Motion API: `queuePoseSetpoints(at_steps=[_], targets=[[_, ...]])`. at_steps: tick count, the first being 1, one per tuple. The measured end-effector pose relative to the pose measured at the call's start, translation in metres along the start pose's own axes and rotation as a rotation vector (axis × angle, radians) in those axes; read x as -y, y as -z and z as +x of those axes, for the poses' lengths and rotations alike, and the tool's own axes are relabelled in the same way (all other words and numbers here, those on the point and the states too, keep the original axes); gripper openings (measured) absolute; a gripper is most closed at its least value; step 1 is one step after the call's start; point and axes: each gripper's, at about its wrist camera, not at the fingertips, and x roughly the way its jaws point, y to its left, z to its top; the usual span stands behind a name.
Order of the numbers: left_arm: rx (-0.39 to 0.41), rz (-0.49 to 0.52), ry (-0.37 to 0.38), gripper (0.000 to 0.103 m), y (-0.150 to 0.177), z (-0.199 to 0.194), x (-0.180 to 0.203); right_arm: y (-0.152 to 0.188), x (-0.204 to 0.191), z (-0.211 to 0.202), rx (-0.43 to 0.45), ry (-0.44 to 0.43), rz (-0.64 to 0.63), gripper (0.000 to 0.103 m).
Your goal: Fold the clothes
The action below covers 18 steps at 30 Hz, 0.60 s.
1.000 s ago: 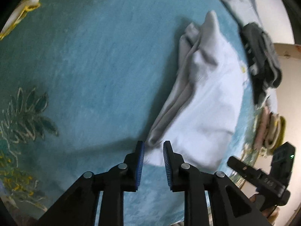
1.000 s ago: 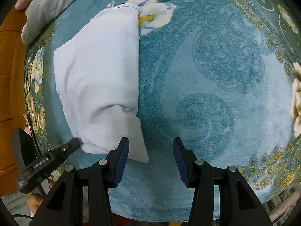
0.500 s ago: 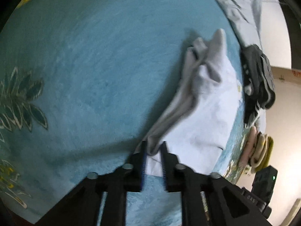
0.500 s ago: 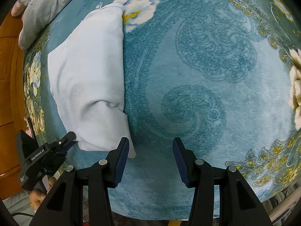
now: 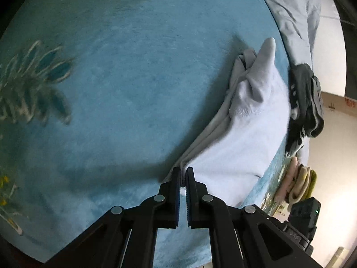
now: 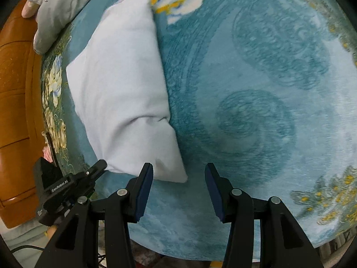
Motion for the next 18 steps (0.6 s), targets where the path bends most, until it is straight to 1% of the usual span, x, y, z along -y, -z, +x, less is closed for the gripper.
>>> queuePoseSetpoints(at_steps=[1, 5, 8, 10, 11, 12, 13, 14, 16, 18], targets=[[-0.001, -0.006, -0.014, 0.005, 0.000, 0.002, -0.004, -0.001, 0.002, 0.005, -0.007, -0.004, 0.012, 0.049], [-0.009, -0.014, 0.015, 0.007, 0.001, -0.014, -0.007, -0.004, 0.010, 0.023, -0.027, -0.021, 0.060, 0.049], [-0.016, -0.020, 0.038, 0.010, 0.001, -0.027, -0.009, -0.001, 0.013, 0.027, -0.013, -0.046, 0.090, 0.049], [-0.020, -0.024, 0.053, 0.012, 0.002, -0.035, -0.011, 0.002, 0.011, 0.031, -0.022, -0.082, 0.093, 0.038], [-0.006, -0.023, 0.051, 0.014, -0.001, -0.041, -0.008, 0.005, 0.009, 0.033, -0.028, -0.090, 0.092, 0.024], [0.005, -0.027, 0.050, 0.016, -0.005, -0.043, -0.001, 0.007, 0.007, 0.033, -0.020, -0.076, 0.078, 0.012], [0.016, -0.031, 0.050, 0.021, -0.008, -0.044, 0.006, 0.009, 0.003, 0.033, -0.011, -0.061, 0.064, 0.010], [0.022, -0.036, 0.053, 0.026, -0.015, -0.043, 0.004, 0.011, 0.001, 0.031, -0.004, -0.056, 0.052, 0.009], [0.031, -0.043, 0.060, 0.031, -0.026, -0.035, 0.005, 0.013, -0.001, 0.023, 0.008, -0.051, 0.022, 0.008], [0.042, -0.026, 0.076, 0.031, -0.034, -0.033, 0.013, 0.013, 0.000, 0.013, 0.015, -0.053, -0.018, 0.007]])
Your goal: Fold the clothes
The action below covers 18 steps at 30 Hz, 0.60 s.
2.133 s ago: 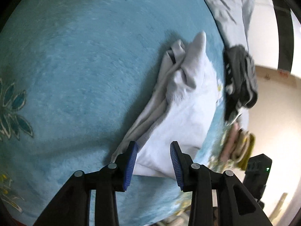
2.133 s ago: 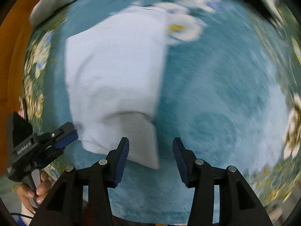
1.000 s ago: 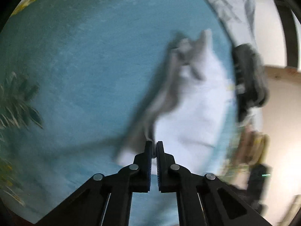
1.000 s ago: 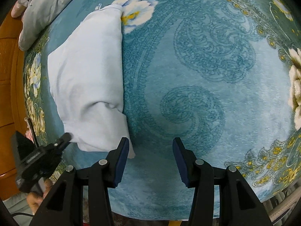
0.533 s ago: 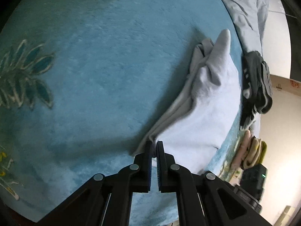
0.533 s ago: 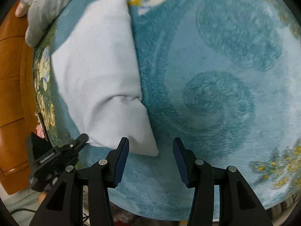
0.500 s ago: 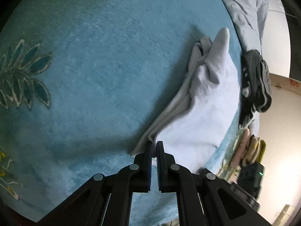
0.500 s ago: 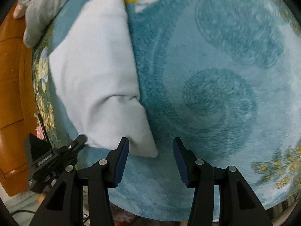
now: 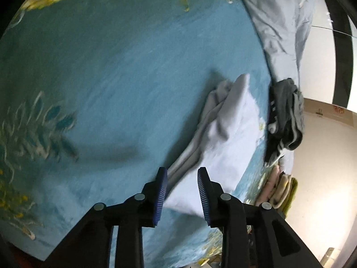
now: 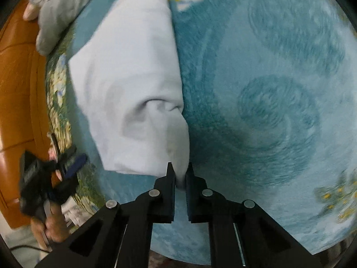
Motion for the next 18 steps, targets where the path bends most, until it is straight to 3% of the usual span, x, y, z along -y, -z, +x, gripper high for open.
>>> queuePoseSetpoints(at_steps=[5, 8, 10, 14, 18], targets=[[-0.005, 0.061, 0.014, 0.033, -0.008, 0.009, 0.019, 0.007, 0.026, -0.059, 0.014, 0.062, -0.141, 0.007], [-0.016, 0.091, 0.025, 0.038, -0.010, 0.019, 0.032, -0.033, 0.037, -0.100, 0.000, 0.207, -0.276, 0.007], [-0.022, 0.102, 0.035, 0.039, -0.013, 0.026, 0.039, -0.054, 0.067, -0.125, -0.003, 0.309, -0.326, 0.007], [-0.078, 0.132, 0.023, 0.043, -0.019, 0.053, 0.052, -0.087, 0.097, -0.142, -0.011, 0.405, -0.307, 0.007], [-0.143, 0.147, 0.034, 0.044, -0.025, 0.082, 0.066, -0.092, 0.105, -0.137, -0.038, 0.398, -0.317, 0.009]])
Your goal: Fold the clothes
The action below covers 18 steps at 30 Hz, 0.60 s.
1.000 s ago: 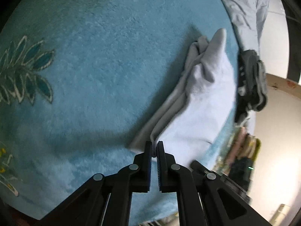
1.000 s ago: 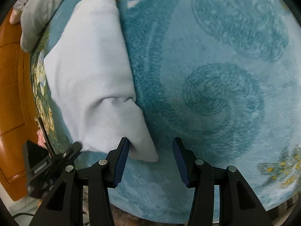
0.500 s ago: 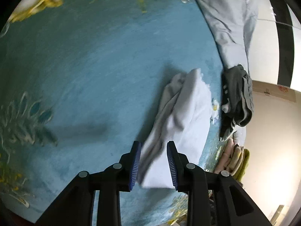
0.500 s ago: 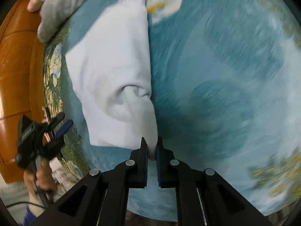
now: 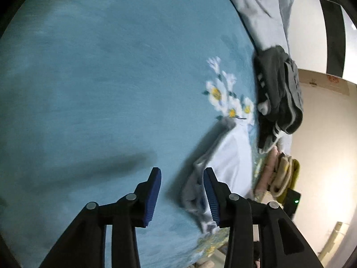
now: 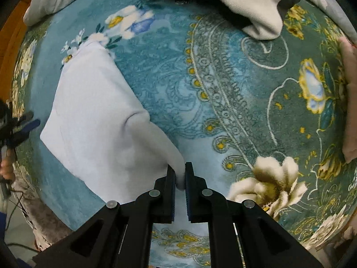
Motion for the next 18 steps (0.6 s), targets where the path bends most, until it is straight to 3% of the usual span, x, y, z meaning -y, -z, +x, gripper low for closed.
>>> queuePoseSetpoints(at_steps=[1, 2, 3, 5, 8, 12, 13, 18], targets=[[-0.009, 0.004, 0.003, 0.048, -0.002, 0.007, 0.004, 0.002, 0.001, 0.001, 0.002, -0.009, 0.005, 0.009], [-0.017, 0.008, 0.007, 0.054, -0.004, 0.013, 0.007, 0.004, 0.005, 0.000, 0.014, -0.024, 0.027, 0.016], [-0.026, 0.013, 0.010, 0.058, -0.006, 0.020, 0.011, 0.007, 0.009, -0.002, 0.026, -0.040, 0.051, 0.031], [-0.043, 0.021, 0.016, 0.062, -0.010, 0.034, 0.018, 0.025, 0.022, -0.005, 0.087, -0.112, 0.163, 0.046], [-0.078, 0.048, 0.015, 0.063, -0.015, 0.054, 0.030, 0.059, 0.037, -0.003, 0.180, -0.238, 0.351, 0.046], [-0.148, 0.118, 0.033, 0.063, -0.013, 0.075, 0.043, 0.105, 0.094, 0.004, 0.258, -0.473, 0.609, 0.046], [-0.166, 0.135, 0.040, 0.063, -0.012, 0.080, 0.046, 0.111, 0.073, 0.018, 0.272, -0.511, 0.653, 0.046], [-0.227, 0.190, 0.081, 0.062, -0.013, 0.096, 0.050, 0.110, 0.054, 0.049, 0.336, -0.613, 0.730, 0.046]])
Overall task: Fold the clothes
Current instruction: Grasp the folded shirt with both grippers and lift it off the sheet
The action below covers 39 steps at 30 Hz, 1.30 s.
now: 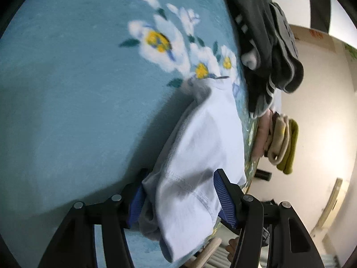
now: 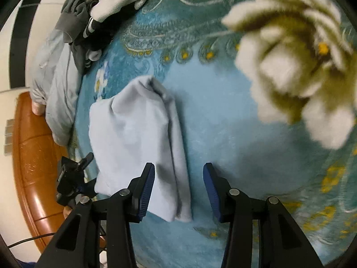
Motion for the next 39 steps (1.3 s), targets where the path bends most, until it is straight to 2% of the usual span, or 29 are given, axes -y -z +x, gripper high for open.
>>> queuePoseSetpoints(at_steps=[4, 7, 9, 13, 15, 16, 17, 20, 22, 25, 28, 34, 39], targets=[[-0.024, 0.022, 0.033, 0.061, -0.005, 0.009, 0.002, 0.000, -0.008, 0.017, 0.030, -0.071, -0.042, 0.046], [-0.015, 0.021, 0.040, 0.061, -0.007, 0.012, 0.007, -0.003, -0.009, 0.029, 0.057, -0.105, -0.022, 0.031], [-0.003, 0.020, 0.046, 0.061, -0.006, 0.015, 0.011, -0.007, -0.011, 0.044, 0.072, -0.111, 0.003, 0.016], [0.018, 0.022, 0.045, 0.061, -0.006, 0.023, 0.022, -0.010, -0.022, 0.053, 0.067, -0.095, 0.011, 0.011], [0.031, 0.034, 0.017, 0.056, -0.006, 0.028, 0.028, -0.014, -0.024, 0.046, 0.063, -0.073, 0.020, 0.010], [0.041, 0.039, -0.008, 0.042, -0.004, 0.027, 0.030, -0.014, -0.025, 0.044, 0.060, -0.069, 0.025, 0.010], [0.052, 0.044, -0.033, 0.031, -0.003, 0.026, 0.032, -0.014, -0.027, 0.039, 0.060, -0.064, 0.024, 0.009], [0.079, 0.063, -0.090, 0.020, 0.004, 0.022, 0.045, -0.015, -0.035, 0.024, 0.059, -0.050, 0.019, 0.007], [0.090, 0.070, -0.091, 0.019, 0.010, 0.017, 0.059, -0.016, -0.043, 0.013, 0.057, -0.050, 0.012, 0.006], [0.110, 0.063, -0.044, 0.018, 0.023, 0.003, 0.079, -0.019, -0.058, -0.011, 0.060, -0.053, -0.009, 0.006], [0.132, 0.082, -0.014, 0.018, 0.044, -0.017, 0.103, -0.021, -0.077, -0.044, 0.075, -0.047, -0.042, 0.006], [0.158, 0.141, 0.069, 0.018, 0.083, -0.057, 0.151, -0.010, -0.128, -0.121, 0.084, 0.015, -0.181, 0.006], [0.192, 0.188, 0.099, 0.018, 0.106, -0.080, 0.194, -0.005, -0.152, -0.174, 0.120, -0.003, -0.195, 0.006]])
